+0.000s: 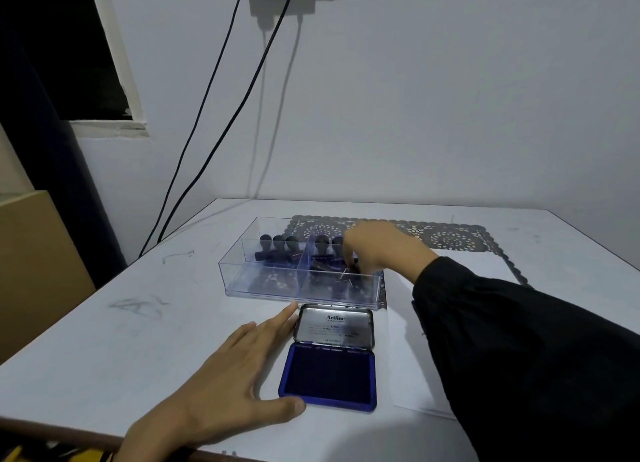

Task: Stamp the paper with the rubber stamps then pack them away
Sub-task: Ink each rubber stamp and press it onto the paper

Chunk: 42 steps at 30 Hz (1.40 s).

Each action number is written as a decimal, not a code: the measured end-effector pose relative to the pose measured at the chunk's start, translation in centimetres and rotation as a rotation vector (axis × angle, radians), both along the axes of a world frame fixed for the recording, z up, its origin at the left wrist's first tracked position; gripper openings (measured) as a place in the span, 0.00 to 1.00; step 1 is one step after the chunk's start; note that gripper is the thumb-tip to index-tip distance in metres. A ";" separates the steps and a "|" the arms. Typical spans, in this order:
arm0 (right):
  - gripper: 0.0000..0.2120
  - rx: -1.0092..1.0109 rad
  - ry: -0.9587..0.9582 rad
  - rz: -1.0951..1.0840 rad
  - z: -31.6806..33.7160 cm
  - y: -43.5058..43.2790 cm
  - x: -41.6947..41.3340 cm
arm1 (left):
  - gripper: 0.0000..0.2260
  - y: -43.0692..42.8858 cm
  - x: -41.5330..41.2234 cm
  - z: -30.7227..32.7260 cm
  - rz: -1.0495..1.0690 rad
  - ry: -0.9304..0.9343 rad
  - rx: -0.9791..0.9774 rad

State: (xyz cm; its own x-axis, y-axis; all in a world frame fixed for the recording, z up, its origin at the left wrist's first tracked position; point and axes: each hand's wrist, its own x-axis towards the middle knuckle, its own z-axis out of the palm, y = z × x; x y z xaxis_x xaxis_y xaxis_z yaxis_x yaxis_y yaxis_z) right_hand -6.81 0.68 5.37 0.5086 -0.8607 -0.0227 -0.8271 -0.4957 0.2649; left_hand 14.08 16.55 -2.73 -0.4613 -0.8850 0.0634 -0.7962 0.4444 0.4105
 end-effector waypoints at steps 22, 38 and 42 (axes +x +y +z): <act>0.07 0.832 -1.281 0.268 0.6 6.5 -4.7 | 0.26 -1.2 2.6 -1.8 0.290 0.228 -0.048; 0.08 0.027 -0.603 0.439 -5.3 12.4 -0.4 | 0.21 -1.4 2.3 -2.2 0.299 0.048 -0.073; 0.07 -0.046 -0.642 0.422 -6.6 12.9 0.0 | 0.19 -1.3 2.3 -2.2 0.303 0.017 -0.063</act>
State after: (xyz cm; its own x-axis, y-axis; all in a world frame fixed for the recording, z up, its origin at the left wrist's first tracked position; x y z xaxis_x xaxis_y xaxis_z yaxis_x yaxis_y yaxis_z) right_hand -6.78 13.58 -1.26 0.6954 -0.5836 0.4193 -0.5689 -0.8036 -0.1750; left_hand 16.39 15.28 -4.95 -0.1755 -0.9761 0.1283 -0.8897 0.2130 0.4039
